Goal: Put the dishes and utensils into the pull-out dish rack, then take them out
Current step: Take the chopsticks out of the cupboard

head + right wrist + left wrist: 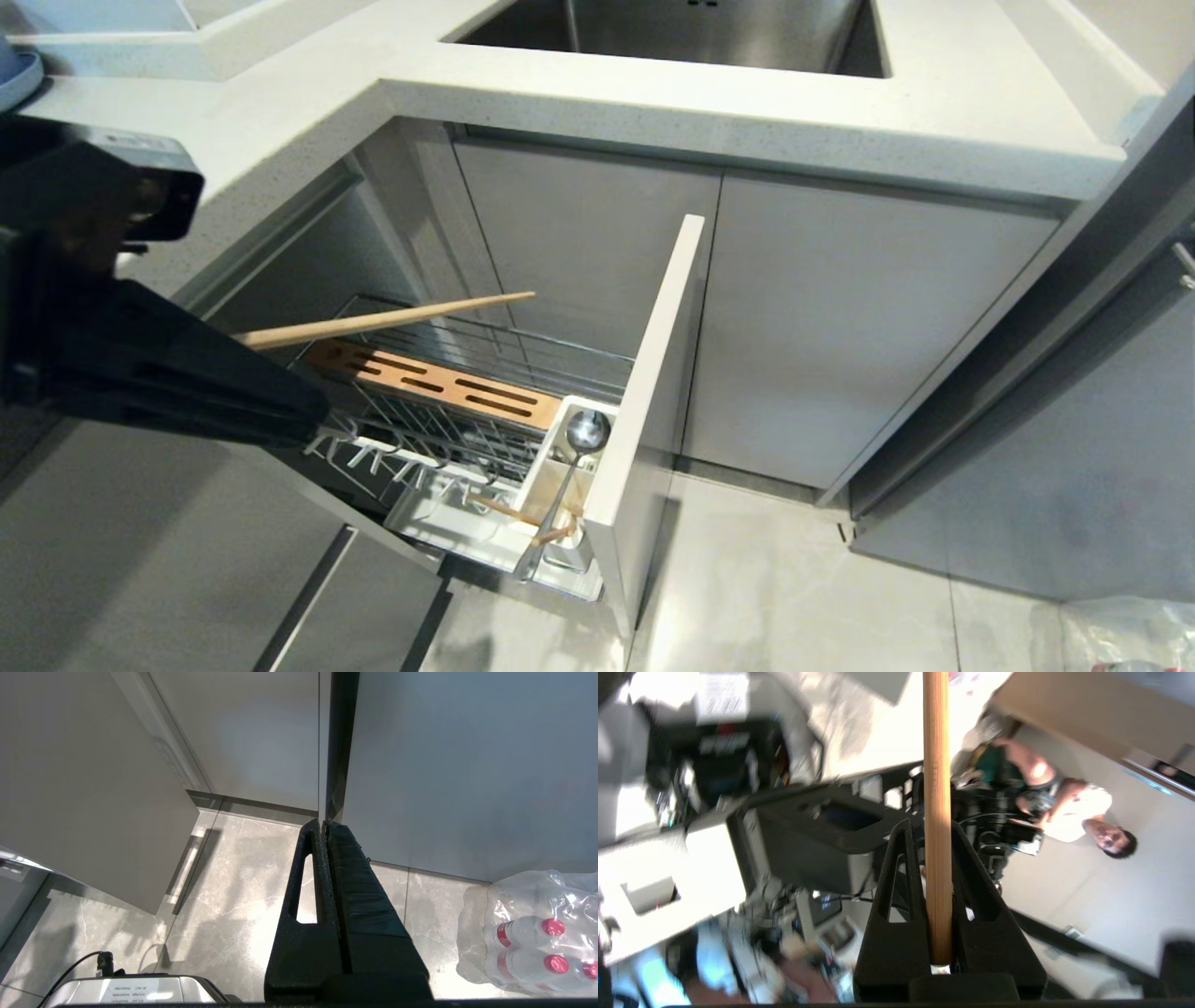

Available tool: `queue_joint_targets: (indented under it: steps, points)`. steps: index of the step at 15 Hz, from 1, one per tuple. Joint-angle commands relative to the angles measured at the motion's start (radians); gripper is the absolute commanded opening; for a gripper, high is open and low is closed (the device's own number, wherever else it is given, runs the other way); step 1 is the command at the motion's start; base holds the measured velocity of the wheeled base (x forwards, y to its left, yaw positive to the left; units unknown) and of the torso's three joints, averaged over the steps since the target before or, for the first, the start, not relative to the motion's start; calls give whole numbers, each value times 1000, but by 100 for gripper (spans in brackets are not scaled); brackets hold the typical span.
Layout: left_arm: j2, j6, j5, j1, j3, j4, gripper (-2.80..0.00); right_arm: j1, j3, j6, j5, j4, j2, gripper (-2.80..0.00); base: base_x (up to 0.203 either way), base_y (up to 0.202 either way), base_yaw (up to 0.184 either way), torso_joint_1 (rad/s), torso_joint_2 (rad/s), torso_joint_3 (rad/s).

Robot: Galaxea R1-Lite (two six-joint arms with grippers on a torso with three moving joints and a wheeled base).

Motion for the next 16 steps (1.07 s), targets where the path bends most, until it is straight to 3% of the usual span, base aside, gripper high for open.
queue_joint_targets:
  steps: [1,5,9,12,16]
  points:
    - [-80,-2,-3,-4,-1,-12,-280,0,2,1,0,0,0,-280,0,0,0,0,0,0]
    - [-216,4,-1,-4,0,-103,-280,0,2,1,0,0,0,-280,0,0,0,0,0,0]
    - [-335,64,5,24,2,-175,-280,0,2,1,0,0,0,-280,0,0,0,0,0,0]
    - [-375,108,15,186,2,-231,-280,0,2,1,0,0,0,-280,0,0,0,0,0,0]
    - [-380,170,29,514,3,-283,-280,0,2,1,0,0,0,-280,0,0,0,0,0,0]
